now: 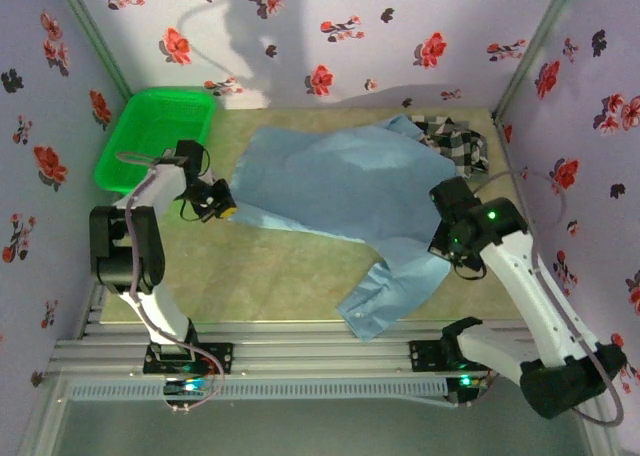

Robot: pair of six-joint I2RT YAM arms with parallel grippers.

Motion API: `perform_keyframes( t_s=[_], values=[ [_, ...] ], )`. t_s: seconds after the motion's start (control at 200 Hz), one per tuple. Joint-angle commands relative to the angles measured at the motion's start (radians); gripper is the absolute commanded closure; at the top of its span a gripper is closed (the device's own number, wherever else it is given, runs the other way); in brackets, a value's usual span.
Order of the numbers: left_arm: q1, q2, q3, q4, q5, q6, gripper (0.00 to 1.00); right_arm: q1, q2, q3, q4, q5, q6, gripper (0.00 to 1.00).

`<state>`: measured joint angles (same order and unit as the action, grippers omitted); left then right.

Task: Fold and stack the long sleeve shirts

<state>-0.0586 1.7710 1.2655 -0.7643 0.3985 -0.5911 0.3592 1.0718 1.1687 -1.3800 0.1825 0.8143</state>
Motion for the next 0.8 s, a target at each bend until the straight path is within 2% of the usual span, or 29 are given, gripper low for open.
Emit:
perform_keyframes(
  t_s=[0.0, 0.395, 0.795],
  values=[
    [0.015, 0.036, 0.052, -0.024, 0.012, 0.022, 1.0, -0.069, 0.054, 0.048, 0.017, -0.028, -0.152, 1.0],
    [0.016, 0.125, 0.127, -0.017, -0.013, 0.02, 1.0, -0.248, 0.281, 0.143, 0.105, -0.063, -0.341, 1.0],
    [0.017, 0.219, 0.231, -0.026, -0.022, 0.007, 1.0, -0.273, 0.571, 0.324, 0.125, -0.001, -0.475, 1.0]
  ],
)
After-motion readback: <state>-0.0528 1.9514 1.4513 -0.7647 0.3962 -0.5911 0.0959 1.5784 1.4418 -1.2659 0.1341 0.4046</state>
